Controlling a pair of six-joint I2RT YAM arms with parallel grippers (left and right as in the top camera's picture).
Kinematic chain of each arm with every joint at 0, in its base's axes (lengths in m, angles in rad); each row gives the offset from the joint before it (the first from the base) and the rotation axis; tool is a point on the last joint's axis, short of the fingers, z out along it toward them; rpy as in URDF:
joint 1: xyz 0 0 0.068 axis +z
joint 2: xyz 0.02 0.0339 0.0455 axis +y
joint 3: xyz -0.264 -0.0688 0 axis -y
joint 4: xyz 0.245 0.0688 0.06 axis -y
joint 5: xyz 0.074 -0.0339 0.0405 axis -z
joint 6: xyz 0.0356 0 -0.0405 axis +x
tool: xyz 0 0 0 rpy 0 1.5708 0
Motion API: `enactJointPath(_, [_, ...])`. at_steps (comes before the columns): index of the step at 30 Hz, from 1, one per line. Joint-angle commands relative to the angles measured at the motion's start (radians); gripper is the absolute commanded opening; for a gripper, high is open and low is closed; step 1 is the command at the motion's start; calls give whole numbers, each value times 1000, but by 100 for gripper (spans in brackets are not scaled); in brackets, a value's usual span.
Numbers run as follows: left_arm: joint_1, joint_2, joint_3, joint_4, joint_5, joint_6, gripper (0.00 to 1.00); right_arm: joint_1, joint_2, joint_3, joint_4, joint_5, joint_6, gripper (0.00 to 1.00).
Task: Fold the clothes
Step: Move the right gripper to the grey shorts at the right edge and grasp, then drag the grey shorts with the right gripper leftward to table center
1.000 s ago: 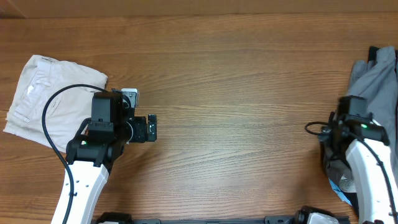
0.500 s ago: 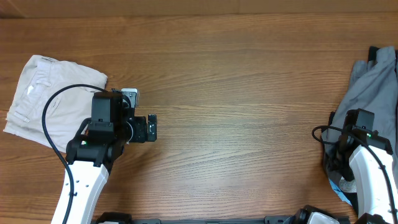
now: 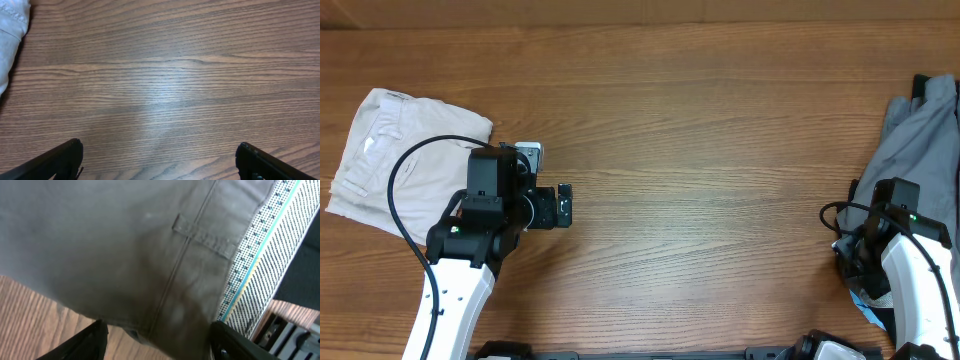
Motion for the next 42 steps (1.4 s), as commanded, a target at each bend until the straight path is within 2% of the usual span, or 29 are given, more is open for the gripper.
enactJointPath(1, [6, 0, 27, 5, 3, 2, 100, -6, -2, -2, -1, -32, 7, 69])
enactJointPath(4, [6, 0, 27, 5, 3, 2, 100, -6, -2, -2, -2, -45, 7, 68])
enactJointPath(5, [6, 0, 27, 5, 3, 2, 100, -6, -2, -3, -3, -49, 8, 64])
enactJointPath(11, [6, 0, 27, 9, 3, 2, 100, -6, -2, -37, 14, -76, 34, 29])
enactJointPath(13, [6, 0, 27, 11, 3, 2, 100, -6, -2, -55, 28, -77, 34, 4])
enactJointPath(21, [6, 0, 27, 13, 3, 2, 100, -5, -3, -46, 46, -176, -2, 4])
enactJointPath(24, [6, 0, 27, 13, 3, 2, 100, -5, -7, 46, 45, -318, -108, 4])
enactJointPath(29, [6, 0, 27, 27, 3, 1, 100, 67, -8, 285, 50, -705, -327, 4])
enactJointPath(34, [6, 0, 27, 31, 3, 1, 100, 270, -8, 450, 63, -763, -342, 4])
enactJointPath(42, [6, 0, 27, 32, 3, 1, 100, 660, 61, 451, 117, -669, -251, 4])
